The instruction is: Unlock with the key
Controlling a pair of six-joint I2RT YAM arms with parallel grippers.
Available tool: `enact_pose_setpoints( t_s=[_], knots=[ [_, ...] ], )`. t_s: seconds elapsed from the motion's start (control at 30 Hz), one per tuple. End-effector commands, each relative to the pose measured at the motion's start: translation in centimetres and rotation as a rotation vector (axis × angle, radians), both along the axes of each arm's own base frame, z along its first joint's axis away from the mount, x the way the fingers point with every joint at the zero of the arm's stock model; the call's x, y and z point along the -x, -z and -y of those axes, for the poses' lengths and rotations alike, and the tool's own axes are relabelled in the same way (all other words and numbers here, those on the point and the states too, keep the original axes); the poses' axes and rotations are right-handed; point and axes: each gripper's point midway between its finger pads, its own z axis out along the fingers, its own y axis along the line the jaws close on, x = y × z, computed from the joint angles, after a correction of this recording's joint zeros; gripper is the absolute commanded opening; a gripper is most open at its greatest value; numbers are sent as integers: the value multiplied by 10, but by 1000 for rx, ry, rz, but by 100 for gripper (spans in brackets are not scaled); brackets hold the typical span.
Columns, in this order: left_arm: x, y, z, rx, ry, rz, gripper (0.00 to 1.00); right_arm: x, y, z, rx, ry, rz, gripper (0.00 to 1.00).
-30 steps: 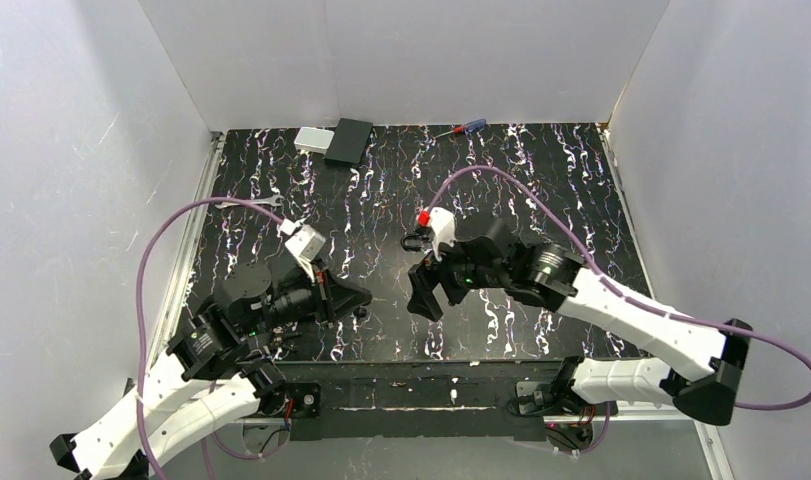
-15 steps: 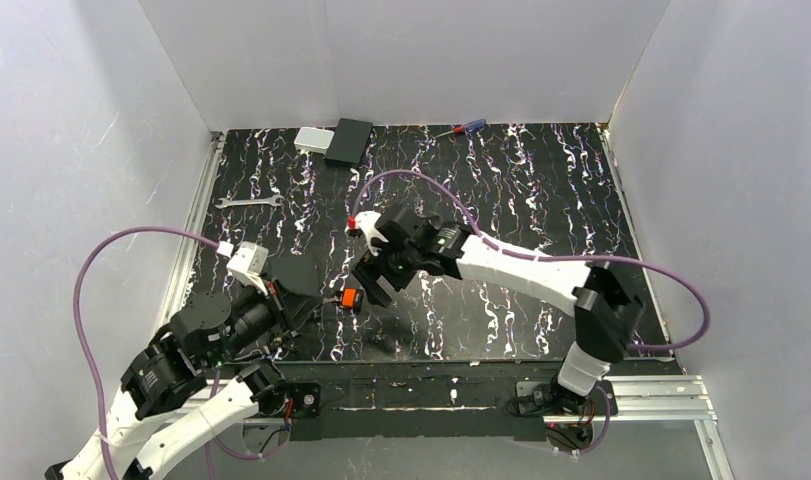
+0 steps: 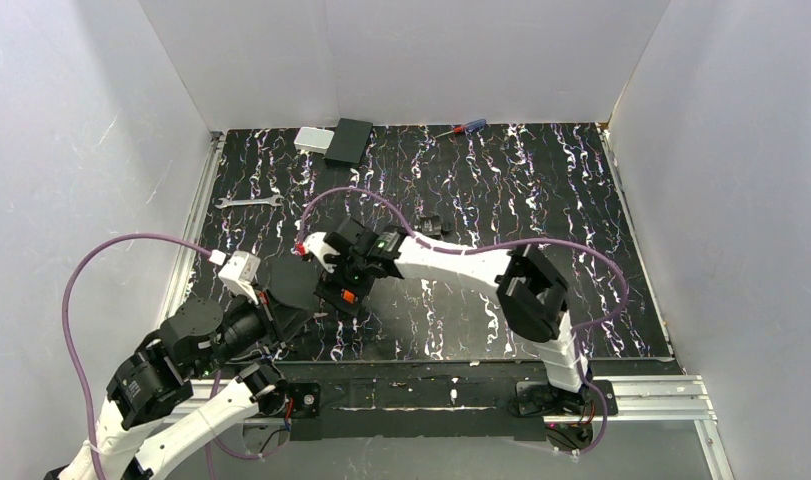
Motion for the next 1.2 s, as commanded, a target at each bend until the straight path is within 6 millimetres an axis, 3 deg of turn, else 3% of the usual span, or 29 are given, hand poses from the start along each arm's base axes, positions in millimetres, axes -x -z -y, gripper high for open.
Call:
enact_pose_setpoints(
  t_s=[0.0, 0.27, 0.63, 0.83, 0.97, 1.07, 1.17],
  knots=[
    [9, -5, -4, 10, 17, -14, 0, -9, 11, -3, 73, -32, 83, 98],
    [14, -3, -1, 4, 42, -49, 0, -30, 33, -8, 132, -9, 152, 96],
    [17, -3, 8, -30, 93, -77, 0, -13, 51, -24, 83, -66, 26, 83],
    [16, -4, 9, -29, 92, -82, 0, -13, 47, -37, 25, -67, -43, 74],
    [15, -5, 10, -33, 93, -85, 0, -14, 57, -30, 47, -55, -64, 65],
    [13, -6, 11, -36, 92, -82, 0, -13, 62, -22, 71, -55, -62, 68],
    [11, -6, 13, -39, 94, -77, 0, -15, 58, -17, 72, -62, -53, 80]
  ],
)
